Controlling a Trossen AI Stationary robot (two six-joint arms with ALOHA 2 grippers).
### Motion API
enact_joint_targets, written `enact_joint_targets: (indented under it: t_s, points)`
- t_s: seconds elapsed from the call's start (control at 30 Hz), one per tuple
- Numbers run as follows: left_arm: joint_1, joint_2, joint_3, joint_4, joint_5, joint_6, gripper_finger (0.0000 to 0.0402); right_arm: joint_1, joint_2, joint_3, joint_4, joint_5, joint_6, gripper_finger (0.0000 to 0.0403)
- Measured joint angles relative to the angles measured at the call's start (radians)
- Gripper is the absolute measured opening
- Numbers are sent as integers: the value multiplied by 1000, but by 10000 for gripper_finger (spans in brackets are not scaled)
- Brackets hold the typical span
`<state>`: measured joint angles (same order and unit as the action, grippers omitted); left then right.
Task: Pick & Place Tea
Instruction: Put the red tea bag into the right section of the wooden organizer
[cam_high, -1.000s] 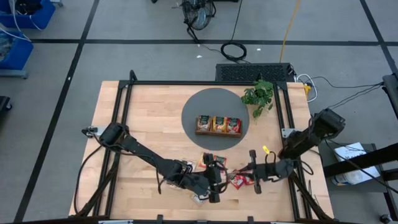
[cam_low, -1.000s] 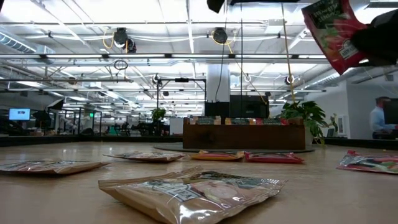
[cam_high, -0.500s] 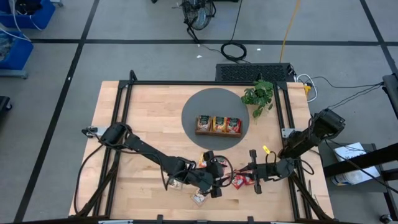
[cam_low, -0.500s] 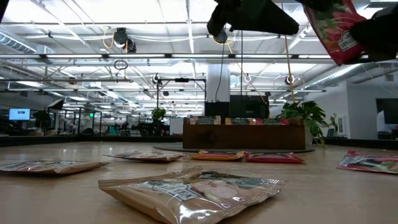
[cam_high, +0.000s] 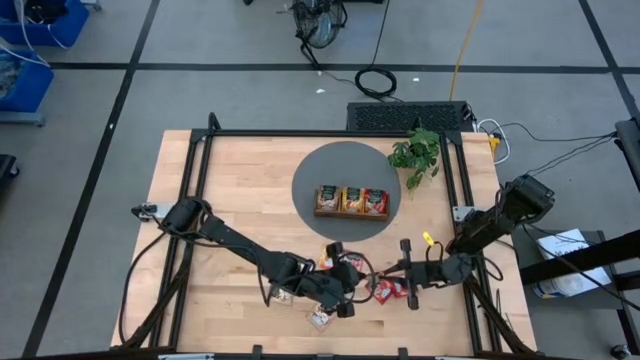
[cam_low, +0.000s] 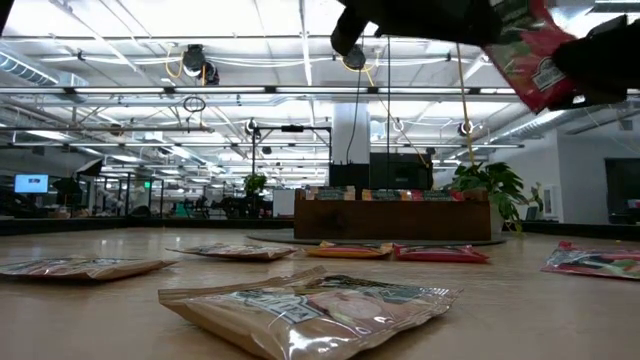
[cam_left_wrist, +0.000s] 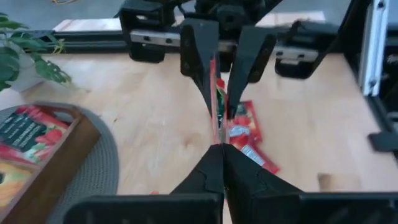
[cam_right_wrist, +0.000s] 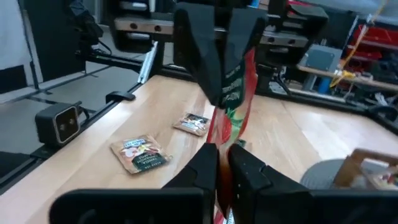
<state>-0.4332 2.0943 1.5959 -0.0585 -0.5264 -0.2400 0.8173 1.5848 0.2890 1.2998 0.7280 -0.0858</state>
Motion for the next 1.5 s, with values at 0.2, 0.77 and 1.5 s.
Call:
enact_joint_targets:
  t_s: [0.2, 0.77, 1.5]
  points:
    - [-8, 0, 0, -91, -51, 2, 3, -19, 0, -1, -98, -44, 99, 62]
    - [-45, 11, 0, -211, -40, -77, 2, -129, -8, 31, -20, -287, 143, 172]
    - [-32, 29, 0, -208, -15, -81, 1, -218, -15, 274, -561, -372, 170, 117]
